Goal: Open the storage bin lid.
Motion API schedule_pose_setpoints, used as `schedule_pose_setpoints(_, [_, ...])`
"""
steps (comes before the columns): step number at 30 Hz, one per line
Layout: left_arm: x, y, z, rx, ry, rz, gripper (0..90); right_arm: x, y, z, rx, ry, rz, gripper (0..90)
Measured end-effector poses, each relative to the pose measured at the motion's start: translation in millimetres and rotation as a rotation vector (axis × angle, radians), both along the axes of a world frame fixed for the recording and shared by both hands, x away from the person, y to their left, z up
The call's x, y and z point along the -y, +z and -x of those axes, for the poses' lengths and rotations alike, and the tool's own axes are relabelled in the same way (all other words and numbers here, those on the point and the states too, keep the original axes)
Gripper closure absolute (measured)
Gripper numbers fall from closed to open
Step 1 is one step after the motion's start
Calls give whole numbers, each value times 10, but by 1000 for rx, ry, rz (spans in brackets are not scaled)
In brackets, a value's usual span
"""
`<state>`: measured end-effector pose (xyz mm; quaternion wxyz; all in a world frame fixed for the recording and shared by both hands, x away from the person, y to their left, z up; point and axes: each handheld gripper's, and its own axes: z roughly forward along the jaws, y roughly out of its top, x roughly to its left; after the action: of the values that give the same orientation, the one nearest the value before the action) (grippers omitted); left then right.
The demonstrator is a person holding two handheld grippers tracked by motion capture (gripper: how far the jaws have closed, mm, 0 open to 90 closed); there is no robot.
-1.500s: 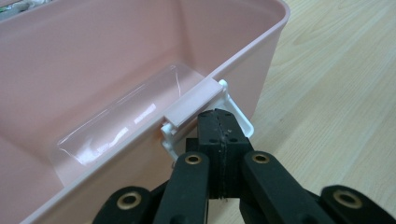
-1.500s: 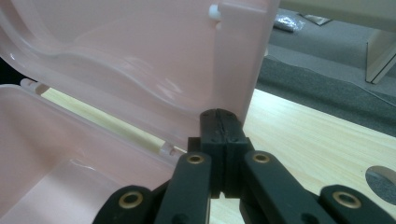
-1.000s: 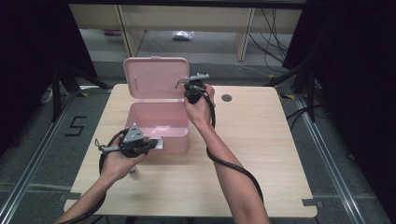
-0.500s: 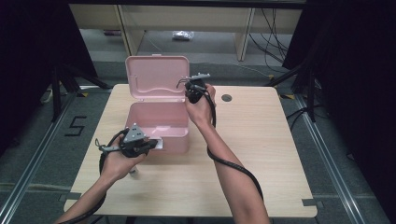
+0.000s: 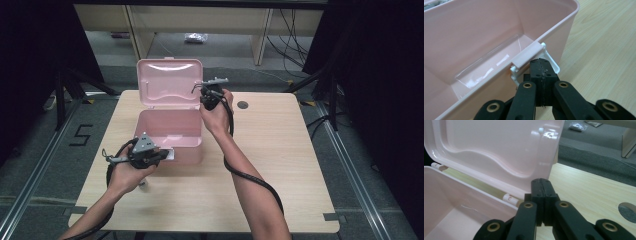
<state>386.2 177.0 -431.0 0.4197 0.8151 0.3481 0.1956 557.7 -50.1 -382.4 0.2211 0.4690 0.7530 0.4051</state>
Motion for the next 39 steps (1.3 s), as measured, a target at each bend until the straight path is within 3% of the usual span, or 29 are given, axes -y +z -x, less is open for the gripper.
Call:
schedule_pose_setpoints(1, [-12, 8, -1, -4, -7, -19, 897, 11, -3, 4, 8, 13, 7, 900])
schedule_pose_setpoints(6, [-16, 8, 2, -6, -6, -22, 898, 42, 38, 83, 8, 5, -22, 900])
schedule_pose_setpoints(11, [-13, 7, 5, -8, -3, -20, 898, 117, 94, 158, 28, 29, 5, 898])
schedule_pose_setpoints(14, [-11, 7, 7, -11, -6, -18, 898, 138, 118, 225, 8, 26, -26, 896])
schedule_pose_setpoints(26, [-5, 4, 6, -11, 3, -5, 899, 291, 109, 539, -33, 96, -16, 884])
schedule_pose_setpoints(27, [33, -19, 11, -6, 26, 53, 899, 311, 98, 561, -31, 95, -20, 883])
schedule_pose_setpoints(29, [18, -5, 10, -9, 22, 30, 899, 359, 92, 621, -33, 99, -21, 882])
schedule_pose_setpoints(30, [48, -23, 10, -6, 38, 74, 899, 381, 90, 644, -30, 104, -15, 880])
schedule_pose_setpoints(31, [7, -5, 3, -8, 10, 16, 898, 399, 87, 671, -42, 106, -20, 879])
schedule_pose_setpoints(32, [50, -23, 11, -3, 41, 77, 898, 421, 84, 684, -37, 116, -12, 878])
schedule_pose_setpoints(34, [-9, 6, -1, -10, 0, -11, 898, 470, 71, 757, -52, 114, -10, 871])
schedule_pose_setpoints(37, [-6, 14, -4, -14, 0, -14, 898, 529, 58, 812, -40, 128, 2, 860])
schedule_pose_setpoints(39, [-7, 25, -3, -18, 1, -24, 898, 552, 44, 865, -64, 122, -24, 848])
